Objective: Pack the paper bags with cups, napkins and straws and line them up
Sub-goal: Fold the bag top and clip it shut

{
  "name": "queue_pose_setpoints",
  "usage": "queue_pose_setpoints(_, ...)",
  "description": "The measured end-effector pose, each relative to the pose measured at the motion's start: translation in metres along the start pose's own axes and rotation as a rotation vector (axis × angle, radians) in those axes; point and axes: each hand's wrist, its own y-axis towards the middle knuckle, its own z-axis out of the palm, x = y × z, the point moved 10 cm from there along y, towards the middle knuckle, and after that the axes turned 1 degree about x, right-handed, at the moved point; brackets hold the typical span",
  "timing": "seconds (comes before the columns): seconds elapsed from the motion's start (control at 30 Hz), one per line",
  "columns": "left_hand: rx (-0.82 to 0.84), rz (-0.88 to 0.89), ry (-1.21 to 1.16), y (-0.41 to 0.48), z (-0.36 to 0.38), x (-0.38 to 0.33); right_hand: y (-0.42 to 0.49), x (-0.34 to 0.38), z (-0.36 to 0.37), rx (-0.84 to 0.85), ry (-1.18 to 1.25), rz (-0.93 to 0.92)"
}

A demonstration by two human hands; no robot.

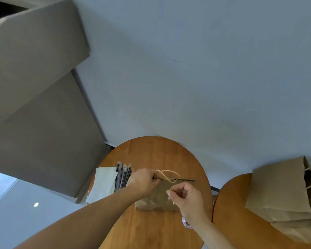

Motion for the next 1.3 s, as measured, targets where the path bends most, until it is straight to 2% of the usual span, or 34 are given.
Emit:
queue_pose_setpoints(0.37,-0.019,0.002,0.004,0.003,0.005,-0.001,0.010,0.019,0.006,-0.114,-0.110,-0.029)
queue_pose_setpoints(0.63,-0.037,-0.019,-0.026,0.004,0.007,0.005,0.016,0.023,0.013,-0.086,0.032,-0.040)
queue_pose_setpoints(0.9,-0.090,0.006,-0.032,0.005,0.004,0.004,0.026,0.052,0.005,-0.064,-0.196,-0.244)
queue_pose_setpoints(1.3,-0.076,0.082,0.049,0.006,0.005,0.000,0.047,0.058,0.020,0.088,-0.505,-0.326)
